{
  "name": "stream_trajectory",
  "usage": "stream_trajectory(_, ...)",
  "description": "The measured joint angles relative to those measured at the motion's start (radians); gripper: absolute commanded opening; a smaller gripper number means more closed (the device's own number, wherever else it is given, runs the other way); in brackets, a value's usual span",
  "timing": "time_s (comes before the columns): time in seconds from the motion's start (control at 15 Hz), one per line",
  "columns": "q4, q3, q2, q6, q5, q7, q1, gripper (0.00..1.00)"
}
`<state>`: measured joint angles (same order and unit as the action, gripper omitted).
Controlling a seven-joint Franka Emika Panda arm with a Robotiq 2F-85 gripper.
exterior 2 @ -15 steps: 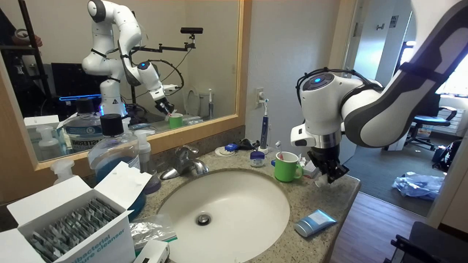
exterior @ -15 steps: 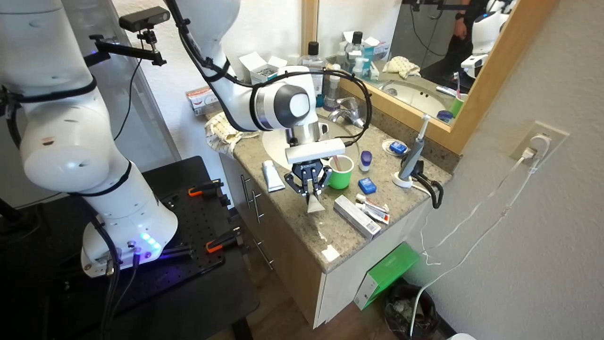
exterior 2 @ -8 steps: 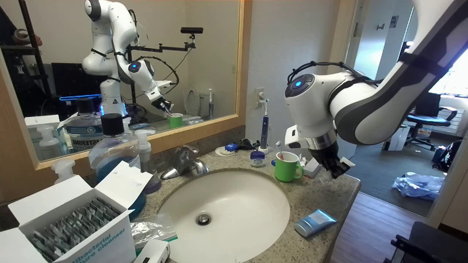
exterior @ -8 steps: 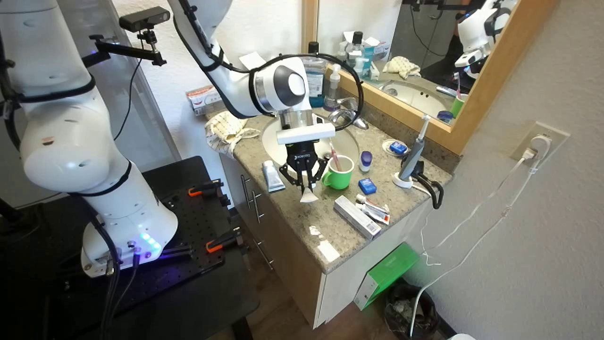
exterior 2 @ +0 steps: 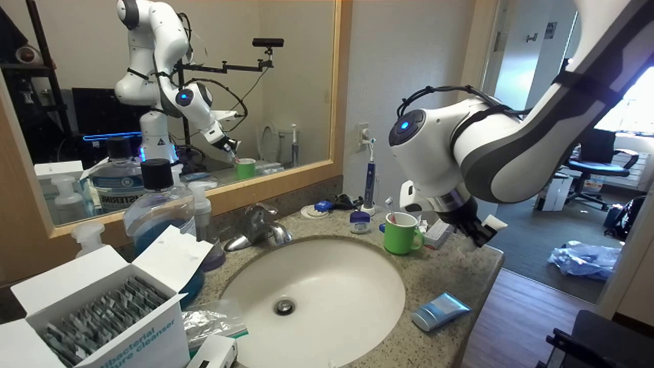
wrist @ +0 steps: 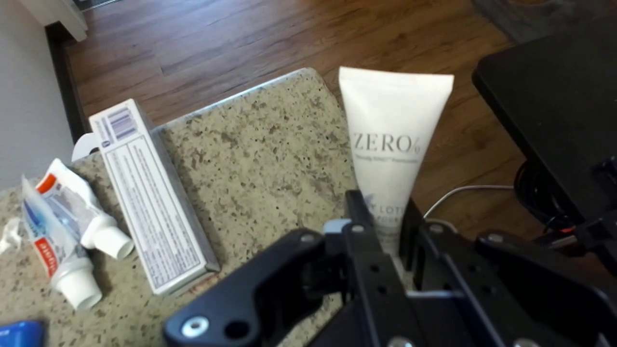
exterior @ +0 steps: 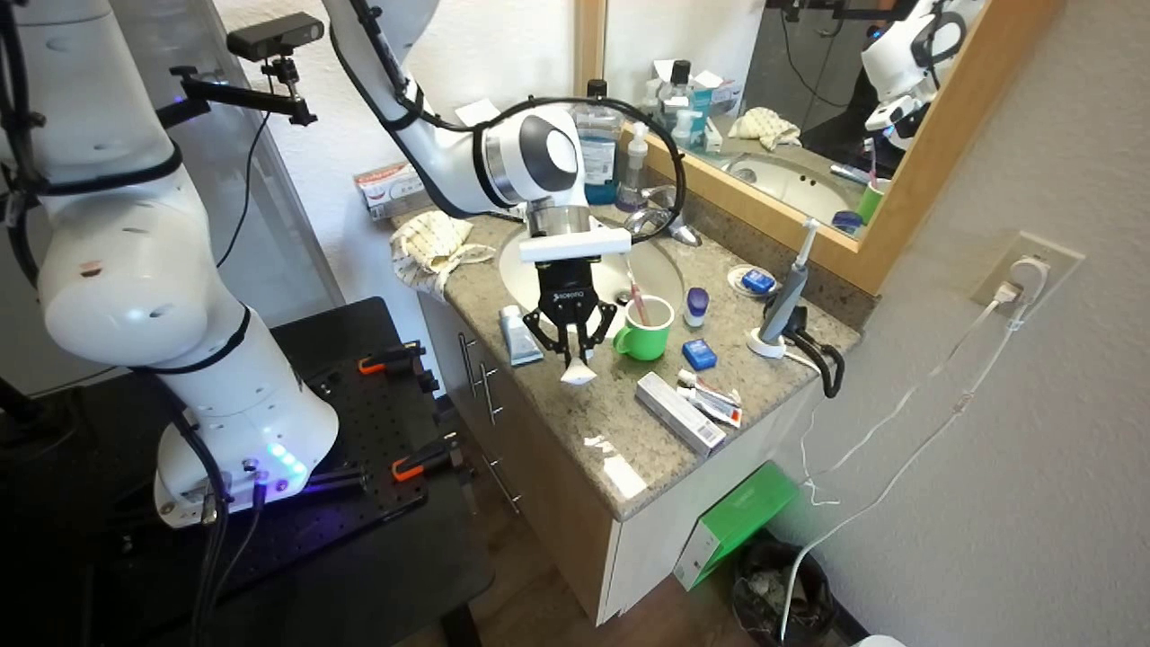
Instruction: Put the white tube upright
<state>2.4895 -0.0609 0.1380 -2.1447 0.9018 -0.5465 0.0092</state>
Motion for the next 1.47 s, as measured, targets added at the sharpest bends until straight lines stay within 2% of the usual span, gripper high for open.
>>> stream_trajectory(0.2, -0.019, 0.029, 0.020, 0.040, 0.001, 0.000, 0.001, 0.09)
stream_trajectory(0.47, -0.039, 0.050, 0.055, 0.019, 0.001, -0.001, -0.001, 0.09)
stream_trajectory(0.67, -0.038, 0.046, 0.071, -0.069, 0.001, -0.004, -0.029, 0.09)
stream_trajectory(0.87, -0.038, 0.016, 0.090, -0.206, 0.001, -0.042, -0.091, 0.08)
stream_trajectory(0.93, -0.040, -0.002, 0.098, -0.260, 0.001, -0.068, -0.119, 0.18)
stream_trajectory(1.07, -0.047, -0.040, 0.116, -0.356, 0.001, -0.136, -0.178, 0.18)
stream_trajectory(1.27, -0.056, -0.049, 0.128, -0.381, 0.001, -0.158, -0.212, 0.18)
stream_trajectory(1.47, -0.058, -0.045, 0.130, -0.381, 0.001, -0.158, -0.201, 0.18)
